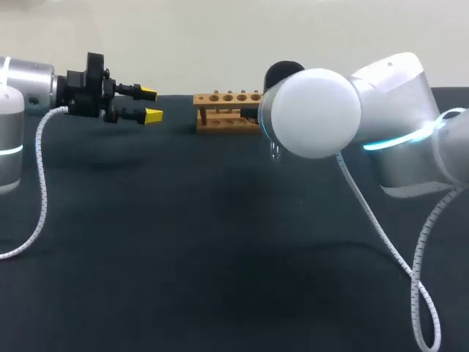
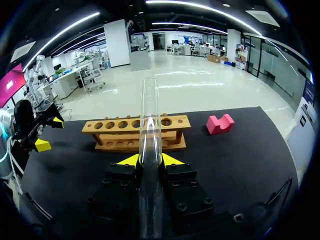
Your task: Grasp the test tube, adjust it, and insert it.
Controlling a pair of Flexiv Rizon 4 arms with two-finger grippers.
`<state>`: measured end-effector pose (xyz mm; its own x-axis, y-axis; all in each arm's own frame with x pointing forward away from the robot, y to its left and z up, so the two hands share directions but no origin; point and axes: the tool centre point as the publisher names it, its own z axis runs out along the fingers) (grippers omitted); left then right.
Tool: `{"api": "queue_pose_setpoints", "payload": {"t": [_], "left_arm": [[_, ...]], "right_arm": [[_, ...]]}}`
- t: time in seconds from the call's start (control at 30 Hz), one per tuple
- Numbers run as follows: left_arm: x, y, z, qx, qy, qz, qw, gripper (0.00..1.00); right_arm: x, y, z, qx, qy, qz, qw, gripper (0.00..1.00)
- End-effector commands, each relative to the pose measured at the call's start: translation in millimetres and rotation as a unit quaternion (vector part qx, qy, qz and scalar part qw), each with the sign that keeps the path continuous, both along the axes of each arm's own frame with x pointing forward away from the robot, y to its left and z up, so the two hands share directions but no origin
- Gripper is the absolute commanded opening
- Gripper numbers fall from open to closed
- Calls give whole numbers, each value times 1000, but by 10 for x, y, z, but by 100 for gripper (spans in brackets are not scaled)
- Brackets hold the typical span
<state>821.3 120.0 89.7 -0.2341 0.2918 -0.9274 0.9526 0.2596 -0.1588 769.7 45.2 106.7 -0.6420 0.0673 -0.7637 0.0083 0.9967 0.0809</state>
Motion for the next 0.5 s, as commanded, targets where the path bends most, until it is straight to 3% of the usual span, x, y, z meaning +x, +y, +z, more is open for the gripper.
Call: {"api": "queue_pose_setpoints", "payload": {"t": [0.03,0.5], "left_arm": [[-25,1,-6,-1,-3,3,1000,100],[-25,1,-6,-1,-3,3,1000,100]], "right_arm": [[215,54,-153,-5,7,8,1000,0],[487,105,-422,-30,13,21,999,0]]}}
